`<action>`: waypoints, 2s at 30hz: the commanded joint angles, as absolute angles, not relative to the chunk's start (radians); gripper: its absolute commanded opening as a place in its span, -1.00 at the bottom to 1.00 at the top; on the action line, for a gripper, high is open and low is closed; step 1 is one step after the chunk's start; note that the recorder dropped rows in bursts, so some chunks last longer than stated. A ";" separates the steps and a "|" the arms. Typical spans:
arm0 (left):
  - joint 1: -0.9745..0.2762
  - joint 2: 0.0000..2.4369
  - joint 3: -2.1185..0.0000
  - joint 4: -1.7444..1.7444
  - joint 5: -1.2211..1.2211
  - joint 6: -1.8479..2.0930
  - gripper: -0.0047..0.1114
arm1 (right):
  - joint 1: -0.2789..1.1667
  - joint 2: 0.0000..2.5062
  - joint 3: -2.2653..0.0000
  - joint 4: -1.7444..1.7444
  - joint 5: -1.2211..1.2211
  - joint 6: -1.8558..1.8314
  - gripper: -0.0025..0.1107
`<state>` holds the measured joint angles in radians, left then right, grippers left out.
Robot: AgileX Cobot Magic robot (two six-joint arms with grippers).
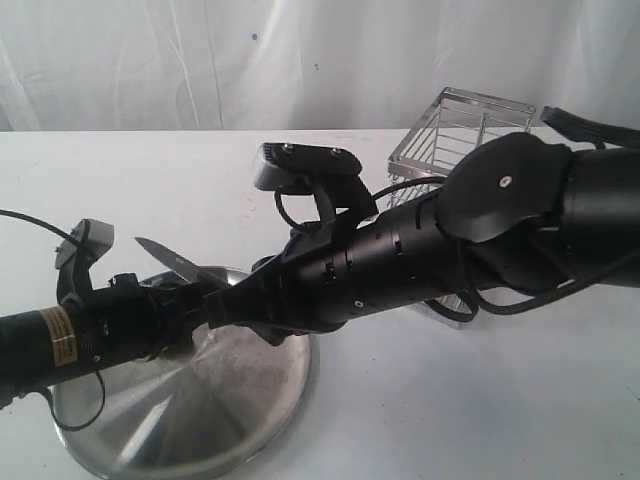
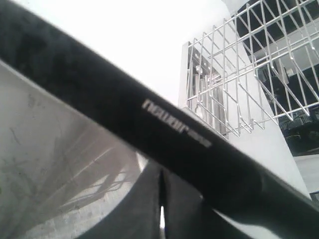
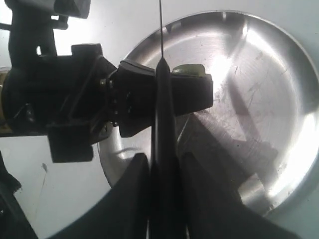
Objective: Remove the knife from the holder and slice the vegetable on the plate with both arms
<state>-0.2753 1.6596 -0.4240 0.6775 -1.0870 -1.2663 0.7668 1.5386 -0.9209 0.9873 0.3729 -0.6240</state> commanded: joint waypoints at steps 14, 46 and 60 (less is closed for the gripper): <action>-0.281 1.653 -0.418 0.854 -1.136 -1.255 -0.92 | 0.768 1.607 -0.917 0.994 0.391 -0.621 -0.96; -0.279 1.627 -0.418 0.808 -0.903 -1.219 -0.92 | 0.768 1.603 -0.917 0.982 0.277 -0.488 -0.96; 0.039 1.244 -0.418 0.904 -0.540 -1.199 -0.92 | 0.768 1.595 -1.027 0.645 0.510 -0.219 -0.96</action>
<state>0.0257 1.2701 -0.4209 0.8381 -0.6483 -1.2027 0.7668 1.5664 -1.0050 0.7270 0.4140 -0.3213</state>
